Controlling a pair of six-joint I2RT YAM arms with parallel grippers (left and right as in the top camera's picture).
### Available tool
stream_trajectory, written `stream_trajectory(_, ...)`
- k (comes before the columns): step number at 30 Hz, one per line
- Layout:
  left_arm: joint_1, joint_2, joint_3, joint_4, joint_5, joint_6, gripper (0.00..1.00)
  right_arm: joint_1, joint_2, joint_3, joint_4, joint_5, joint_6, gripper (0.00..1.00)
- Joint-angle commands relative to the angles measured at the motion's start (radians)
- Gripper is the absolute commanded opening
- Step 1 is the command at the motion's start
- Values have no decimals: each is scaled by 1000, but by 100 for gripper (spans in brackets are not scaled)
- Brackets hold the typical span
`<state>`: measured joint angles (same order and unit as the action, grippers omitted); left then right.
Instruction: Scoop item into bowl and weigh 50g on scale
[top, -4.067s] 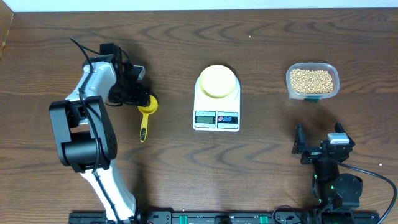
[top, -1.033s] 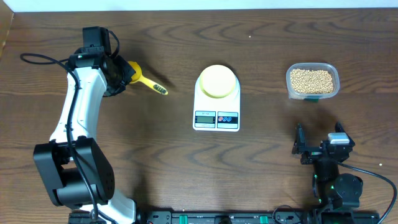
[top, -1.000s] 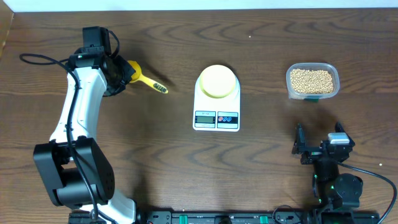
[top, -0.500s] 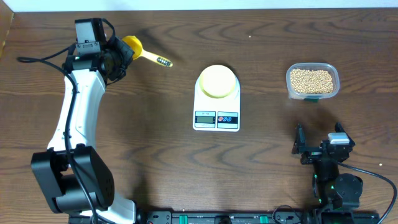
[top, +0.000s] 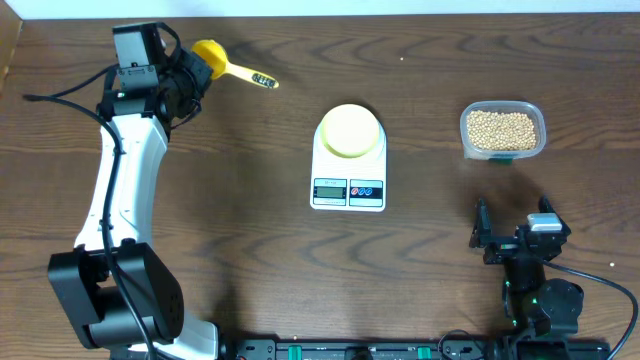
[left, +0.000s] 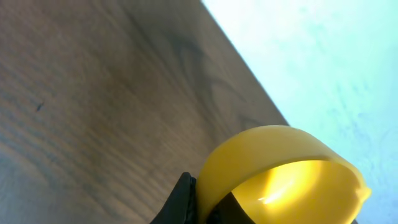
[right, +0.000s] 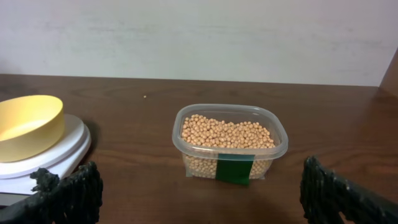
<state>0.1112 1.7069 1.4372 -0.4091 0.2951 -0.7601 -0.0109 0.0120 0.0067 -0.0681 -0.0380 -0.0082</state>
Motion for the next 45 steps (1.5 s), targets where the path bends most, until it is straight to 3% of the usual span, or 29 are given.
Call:
stream_trajectory(1,3,-28,12,14,15,-15,8,-8,-6,-2,-3,-6,0,99)
stream_trajectory(9,3,-28,12,30,16,-96,8,-8,-6,-2,-3,-6,0,99)
stream_trajectory(35,3,-28,12,18,16,-95,7,-8,-6,-1,-1,-6,24,99)
stream_trajectory(45,3,-28,11,18,15,-95,8,-8,-6,-1,78,47,90,99)
